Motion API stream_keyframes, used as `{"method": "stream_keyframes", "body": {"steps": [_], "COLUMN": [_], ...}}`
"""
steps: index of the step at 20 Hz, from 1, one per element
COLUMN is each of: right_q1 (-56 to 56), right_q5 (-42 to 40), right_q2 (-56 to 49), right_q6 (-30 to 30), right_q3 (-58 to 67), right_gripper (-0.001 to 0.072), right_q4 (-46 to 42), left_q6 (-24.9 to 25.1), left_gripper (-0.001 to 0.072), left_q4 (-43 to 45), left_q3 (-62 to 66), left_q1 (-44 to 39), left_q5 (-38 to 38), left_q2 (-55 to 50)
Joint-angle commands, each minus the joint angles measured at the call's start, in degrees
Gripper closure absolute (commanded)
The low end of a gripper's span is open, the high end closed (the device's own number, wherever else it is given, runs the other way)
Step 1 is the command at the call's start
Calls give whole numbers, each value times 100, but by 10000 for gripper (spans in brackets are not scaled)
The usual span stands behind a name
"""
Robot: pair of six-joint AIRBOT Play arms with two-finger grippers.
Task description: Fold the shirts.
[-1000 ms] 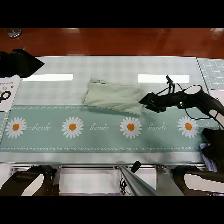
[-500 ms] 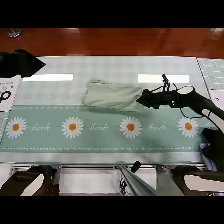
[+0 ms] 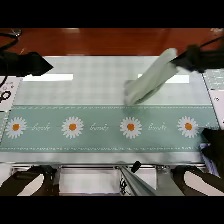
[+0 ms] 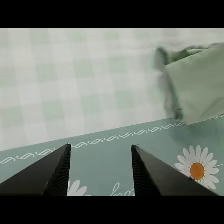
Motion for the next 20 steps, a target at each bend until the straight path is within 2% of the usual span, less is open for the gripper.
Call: {"method": "stream_keyframes", "body": {"steps": [1, 6, 10, 13, 17, 20], "right_q1": [-1119, -2988, -4260, -4922, -5233, -5246], "right_q5": [1309, 2820, 3510, 3530, 3536, 3545], "right_q2": [431, 636, 831, 1003, 1172, 1185], "right_q6": [894, 1025, 887, 844, 542, 551], "right_q3": [1145, 1847, 1895, 1895, 1893, 1888], "right_gripper": [679, 679, 679, 679, 679, 680], "right_q4": [-570, -1034, -1696, -2400, -3921, -4164], "left_q6": [83, 83, 179, 258, 385, 396], "left_gripper": [273, 273, 273, 273, 272, 272], "left_q4": [0, 0, 0, 0, 2, 9], "left_q3": [0, 0, 0, 0, 0, 0], "left_q1": [4, 4, 4, 4, 7, 9], "left_q5": [144, 380, 564, 684, 975, 1307], "left_q2": [-363, -693, -782, -789, -789, -793]}}
